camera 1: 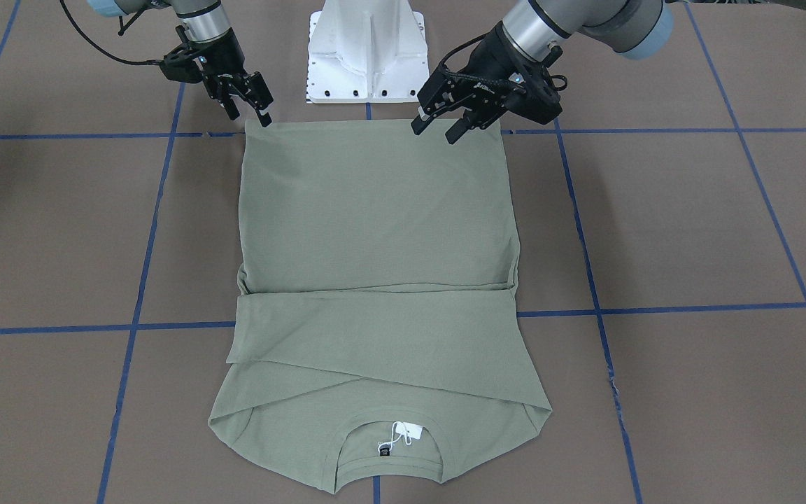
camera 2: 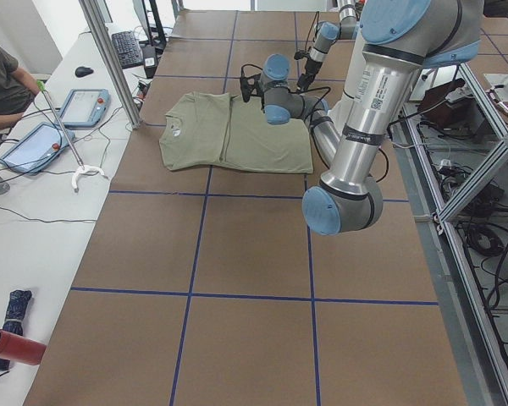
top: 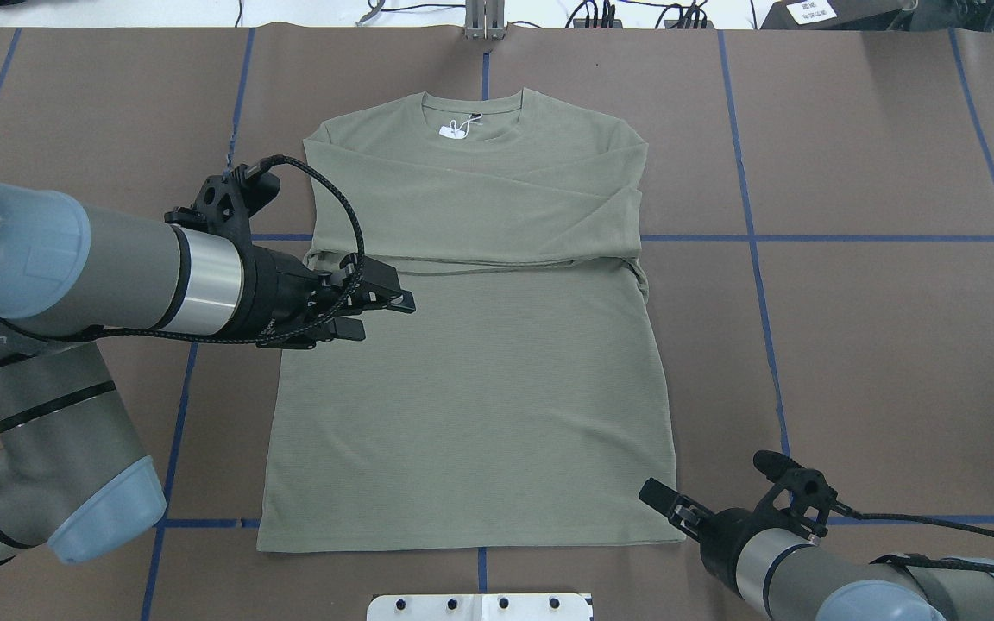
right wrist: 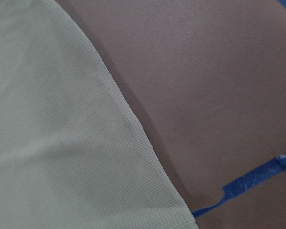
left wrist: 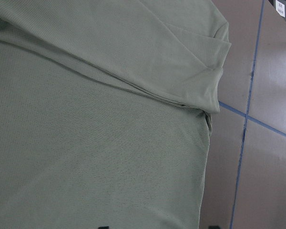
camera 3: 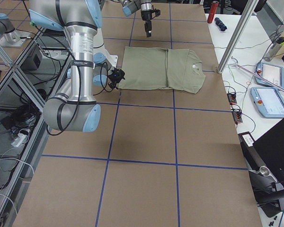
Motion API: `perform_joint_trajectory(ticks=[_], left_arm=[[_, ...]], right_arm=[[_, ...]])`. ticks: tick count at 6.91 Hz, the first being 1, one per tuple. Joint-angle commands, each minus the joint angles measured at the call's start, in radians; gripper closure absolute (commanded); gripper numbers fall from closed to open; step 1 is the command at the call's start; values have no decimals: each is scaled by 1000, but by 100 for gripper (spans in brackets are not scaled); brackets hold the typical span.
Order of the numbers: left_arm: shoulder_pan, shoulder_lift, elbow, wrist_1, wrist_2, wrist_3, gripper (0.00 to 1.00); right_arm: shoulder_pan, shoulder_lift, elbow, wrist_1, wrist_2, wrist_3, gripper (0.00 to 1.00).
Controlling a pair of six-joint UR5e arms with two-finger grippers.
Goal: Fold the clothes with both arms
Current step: 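Release the sleeve with the left gripper while the right gripper moves to the hem corner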
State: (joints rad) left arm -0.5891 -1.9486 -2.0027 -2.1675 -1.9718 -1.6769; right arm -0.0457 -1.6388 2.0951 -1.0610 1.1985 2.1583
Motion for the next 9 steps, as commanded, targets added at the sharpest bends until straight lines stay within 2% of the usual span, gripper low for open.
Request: perform_joint_trajectory(ticks=[1, 2, 4, 5, 6, 9], left_arm=[[0, 0, -1, 0, 1, -1, 23], [0, 0, -1, 0, 1, -1, 23], [0, 0, -2, 0, 1, -1, 23], [-1, 0, -1, 0, 1, -1, 23], [-1, 0, -1, 0, 1, -1, 23], [-3, 0, -7, 3, 1, -10, 23]], right_arm=[[-11, 0, -20, -1, 0, 11, 7], [-11, 1, -24, -1, 1, 11, 13], [-13, 1, -23, -1, 3, 12, 72], [-13, 2, -17, 1, 4, 12, 93], [-11, 4, -12, 1, 4, 11, 100], [0, -7, 29, 3, 10, 9, 100]])
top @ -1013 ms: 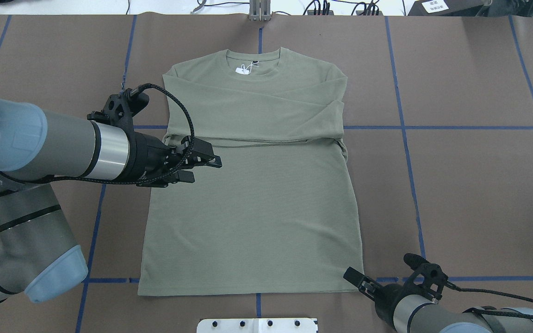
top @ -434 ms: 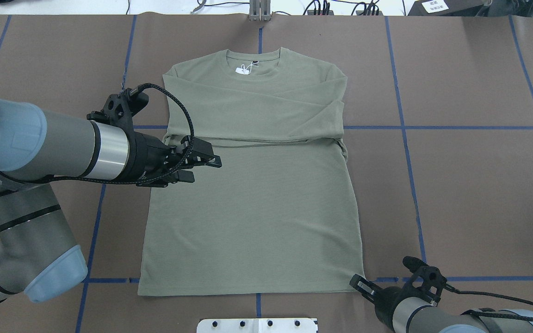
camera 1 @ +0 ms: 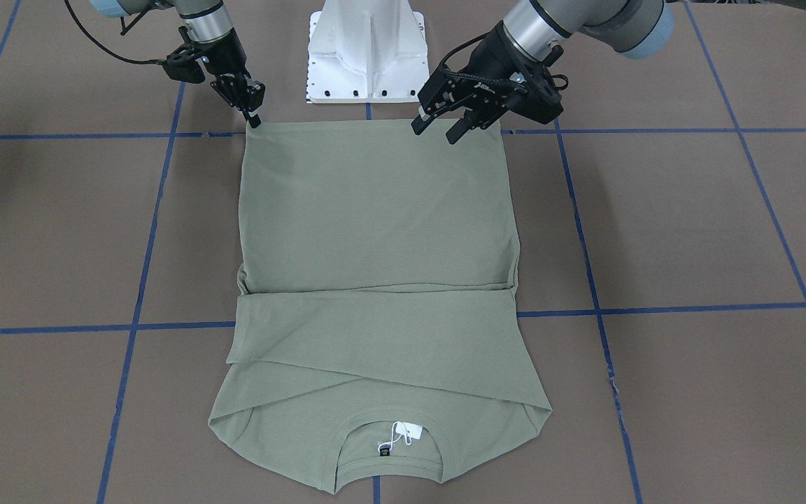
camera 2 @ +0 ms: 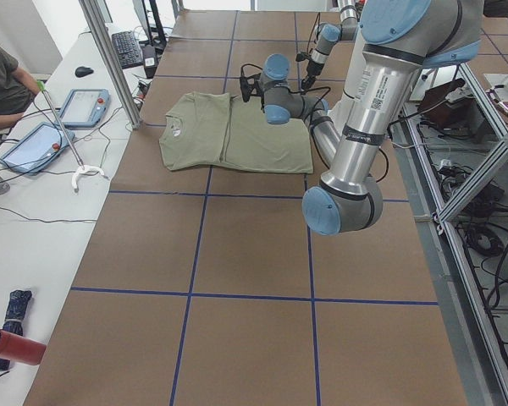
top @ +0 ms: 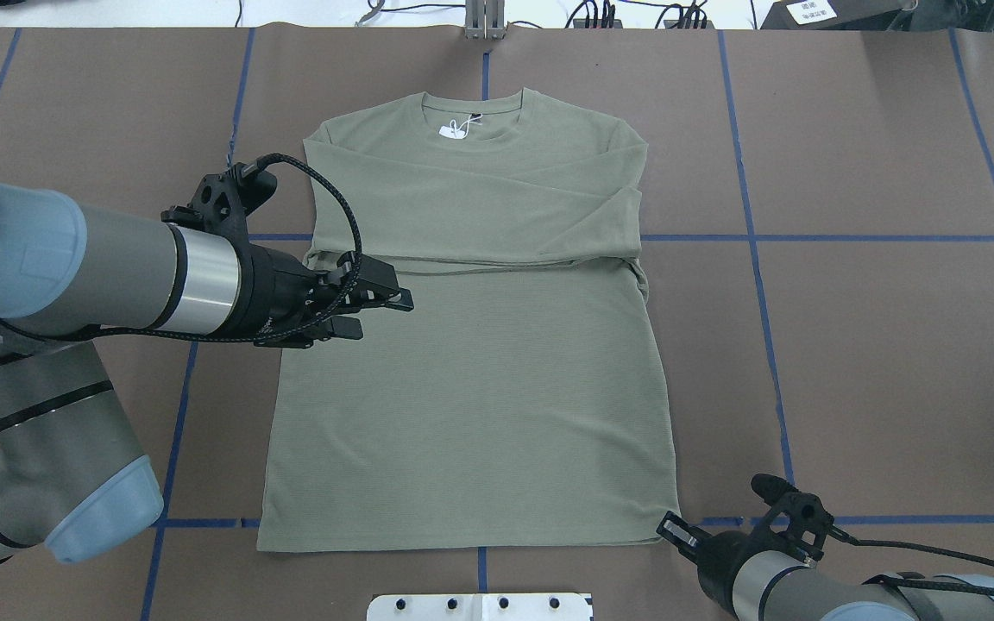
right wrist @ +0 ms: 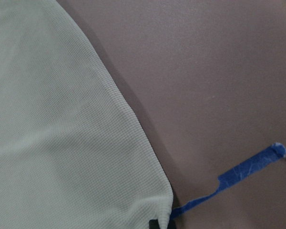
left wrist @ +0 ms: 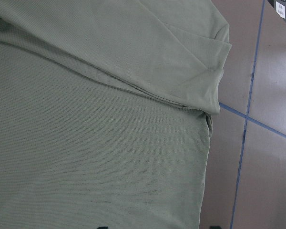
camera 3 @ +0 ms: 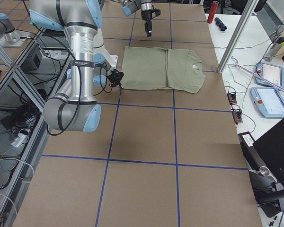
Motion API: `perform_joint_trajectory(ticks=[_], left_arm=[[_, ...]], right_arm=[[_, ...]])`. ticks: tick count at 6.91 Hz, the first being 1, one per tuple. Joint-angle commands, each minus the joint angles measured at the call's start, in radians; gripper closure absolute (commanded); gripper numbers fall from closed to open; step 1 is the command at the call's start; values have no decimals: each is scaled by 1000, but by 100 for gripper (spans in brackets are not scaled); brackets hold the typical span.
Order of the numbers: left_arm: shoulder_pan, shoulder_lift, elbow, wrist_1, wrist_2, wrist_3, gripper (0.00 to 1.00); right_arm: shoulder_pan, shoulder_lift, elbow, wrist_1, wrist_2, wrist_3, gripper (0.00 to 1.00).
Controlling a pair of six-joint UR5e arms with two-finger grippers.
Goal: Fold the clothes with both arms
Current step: 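Release the sleeve with the left gripper while the right gripper moves to the hem corner, then move the left gripper to the other hem corner and grasp both hem corners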
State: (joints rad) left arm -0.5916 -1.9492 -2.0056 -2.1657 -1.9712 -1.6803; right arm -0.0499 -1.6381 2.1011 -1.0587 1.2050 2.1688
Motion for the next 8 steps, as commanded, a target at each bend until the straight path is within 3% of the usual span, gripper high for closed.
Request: perform_joint_trajectory(ticks=[1, 2, 3, 4, 8], left_arm=[[7, 39, -16, 9, 6, -40, 23], [59, 147, -86, 36, 87, -67, 23], [164, 230, -161, 143, 213, -78, 23], [271, 243, -170, 261, 315, -132, 25], [421, 338, -144, 316, 348, -228, 33]], right_arm=[[4, -8, 42, 0, 5, 0, 100], [2, -8, 42, 0, 7, 0, 100], [2, -8, 42, 0, 7, 0, 100], [4, -8, 40, 0, 7, 0, 100], [4, -9, 47, 0, 5, 0, 100]])
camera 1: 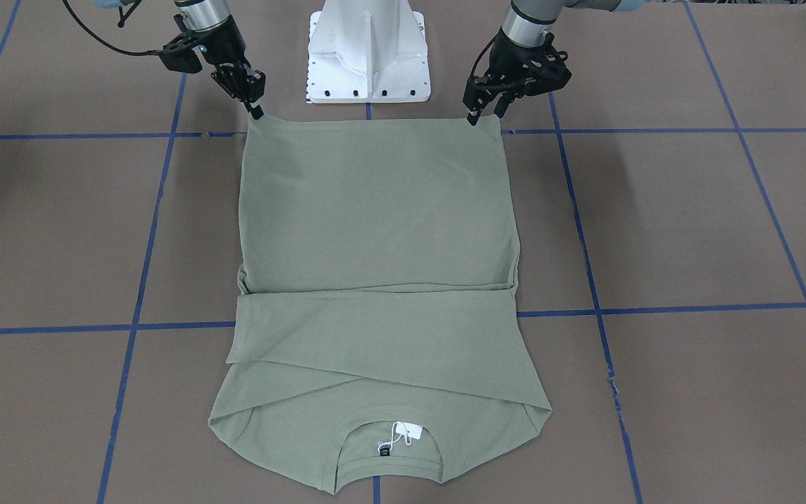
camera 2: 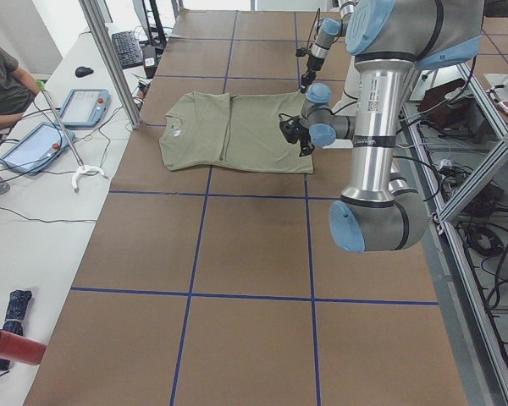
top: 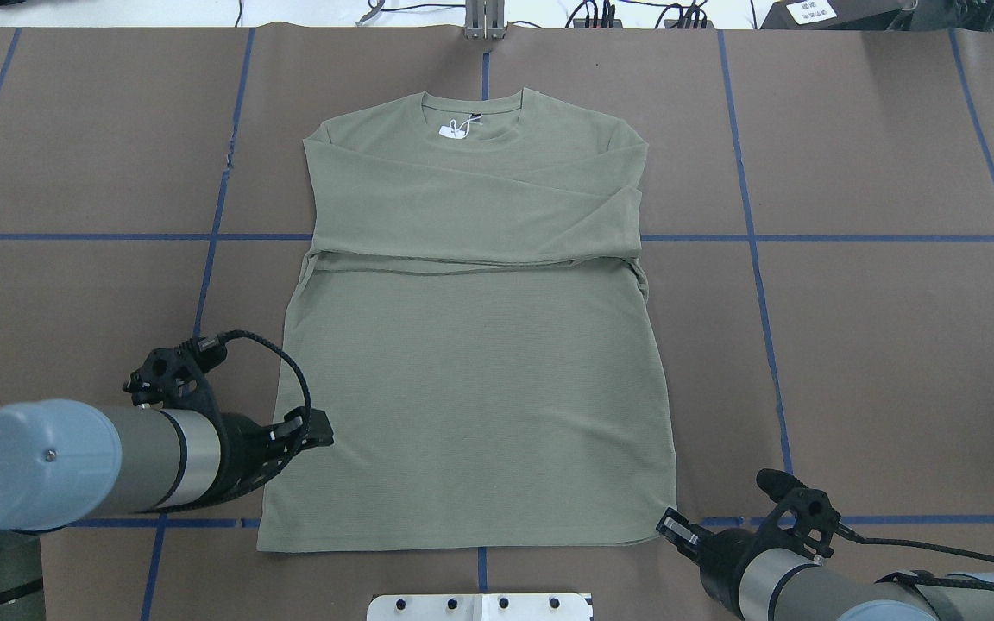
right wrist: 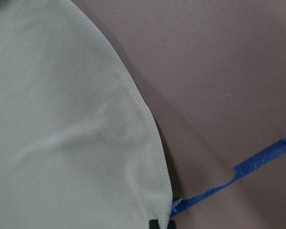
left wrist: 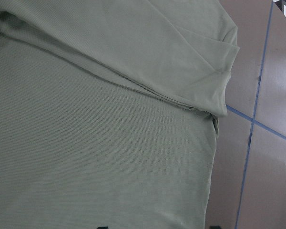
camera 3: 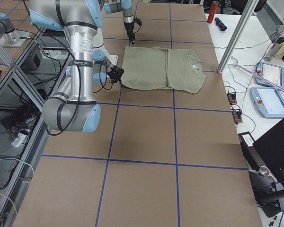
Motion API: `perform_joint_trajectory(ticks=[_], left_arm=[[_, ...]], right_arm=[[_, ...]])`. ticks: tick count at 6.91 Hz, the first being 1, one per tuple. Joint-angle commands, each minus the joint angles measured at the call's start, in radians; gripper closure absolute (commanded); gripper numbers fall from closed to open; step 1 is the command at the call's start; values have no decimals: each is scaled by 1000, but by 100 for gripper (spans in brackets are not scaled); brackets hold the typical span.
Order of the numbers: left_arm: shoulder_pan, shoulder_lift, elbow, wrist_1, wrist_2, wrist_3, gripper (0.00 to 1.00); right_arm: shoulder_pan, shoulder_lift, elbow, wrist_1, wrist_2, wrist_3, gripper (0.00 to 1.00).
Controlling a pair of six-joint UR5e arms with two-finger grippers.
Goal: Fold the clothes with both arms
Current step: 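Move the left gripper to the other hem corner and grasp both hem corners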
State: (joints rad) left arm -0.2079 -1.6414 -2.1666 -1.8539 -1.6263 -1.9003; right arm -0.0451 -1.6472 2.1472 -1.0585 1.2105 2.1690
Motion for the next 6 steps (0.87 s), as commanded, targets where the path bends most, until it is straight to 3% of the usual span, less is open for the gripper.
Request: perform_joint_trajectory(ticks=[1, 6], left_arm=[[57, 32, 33, 4, 3, -8, 36], [100, 32, 63, 4, 2, -6, 43]], right_arm=[[-1, 0, 0, 0, 0, 0, 100], [1, -3, 0, 0, 0, 0, 100]])
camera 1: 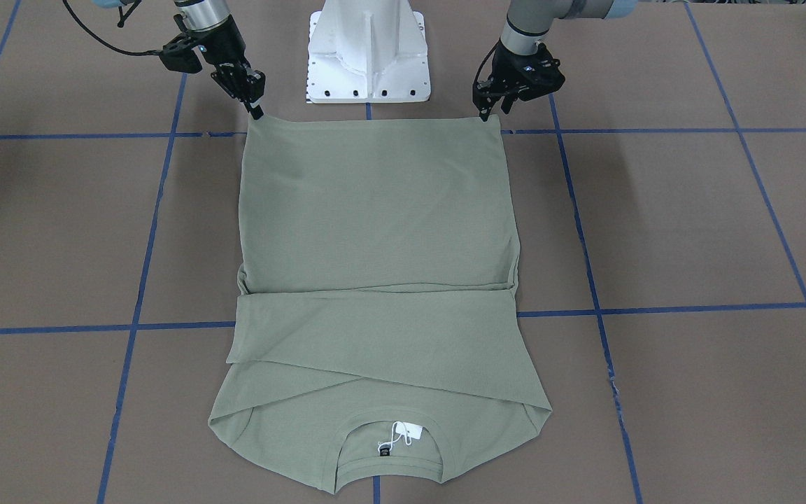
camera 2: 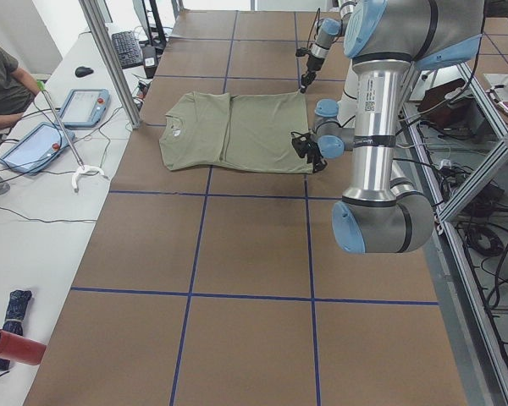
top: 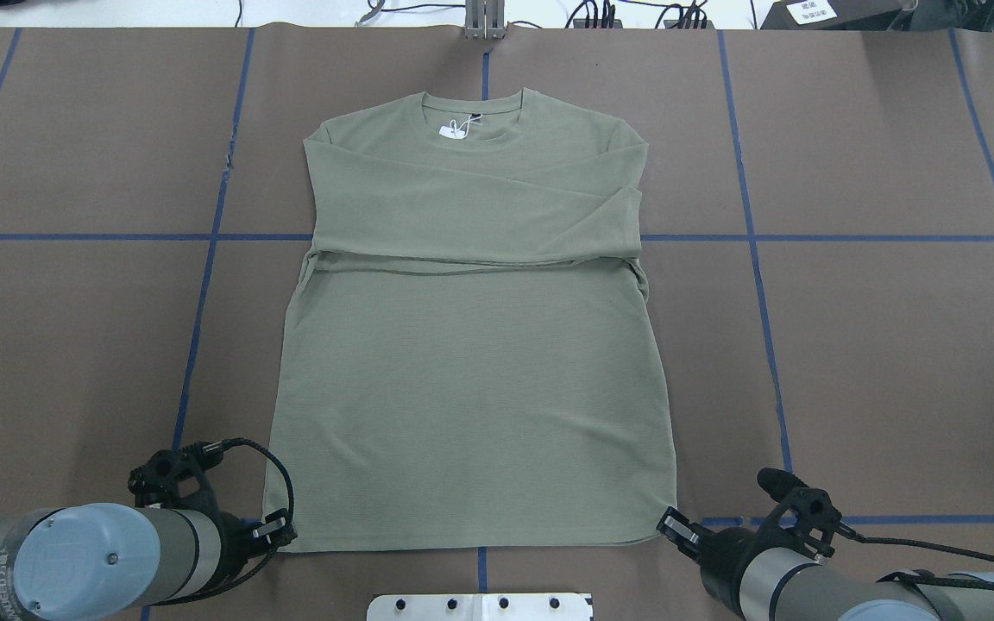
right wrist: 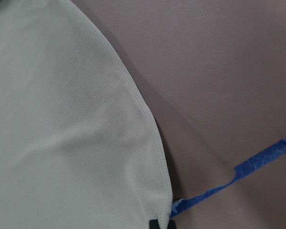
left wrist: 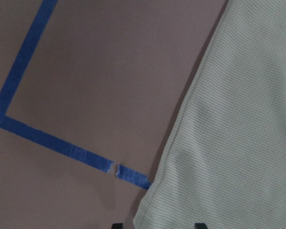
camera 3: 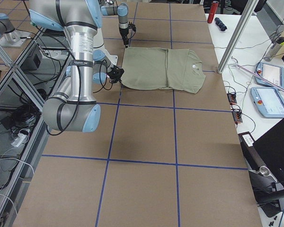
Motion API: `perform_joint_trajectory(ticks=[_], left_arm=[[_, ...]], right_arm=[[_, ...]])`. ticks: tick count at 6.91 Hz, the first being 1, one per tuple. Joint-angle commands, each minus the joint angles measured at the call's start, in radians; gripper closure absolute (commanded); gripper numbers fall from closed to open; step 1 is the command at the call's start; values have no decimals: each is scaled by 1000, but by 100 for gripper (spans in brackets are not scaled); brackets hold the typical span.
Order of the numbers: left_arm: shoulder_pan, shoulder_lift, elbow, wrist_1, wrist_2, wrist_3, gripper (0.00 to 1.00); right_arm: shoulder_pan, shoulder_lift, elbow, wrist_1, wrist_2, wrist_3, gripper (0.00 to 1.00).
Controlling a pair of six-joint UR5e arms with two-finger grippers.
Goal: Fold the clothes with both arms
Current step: 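Move the left gripper to the other hem corner and grasp both hem corners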
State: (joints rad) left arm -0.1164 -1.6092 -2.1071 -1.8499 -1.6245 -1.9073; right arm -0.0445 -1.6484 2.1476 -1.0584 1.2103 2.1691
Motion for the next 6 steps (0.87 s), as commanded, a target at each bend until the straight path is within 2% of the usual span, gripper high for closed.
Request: perform_joint_trajectory(ticks=[1, 3, 5, 6], left_arm=[[11, 0, 9, 0, 0, 2, 43], [14, -1, 22, 0, 1, 10, 52], [12, -6, 22, 0, 0, 11, 100], [1, -9, 15, 0, 0, 13, 100]], right_arm=[[0, -4, 0, 0, 0, 0, 100], [0, -5, 0, 0, 0, 0, 100], [2, -5, 2, 0, -2, 0, 100], [6, -5, 2, 0, -2, 0, 100]])
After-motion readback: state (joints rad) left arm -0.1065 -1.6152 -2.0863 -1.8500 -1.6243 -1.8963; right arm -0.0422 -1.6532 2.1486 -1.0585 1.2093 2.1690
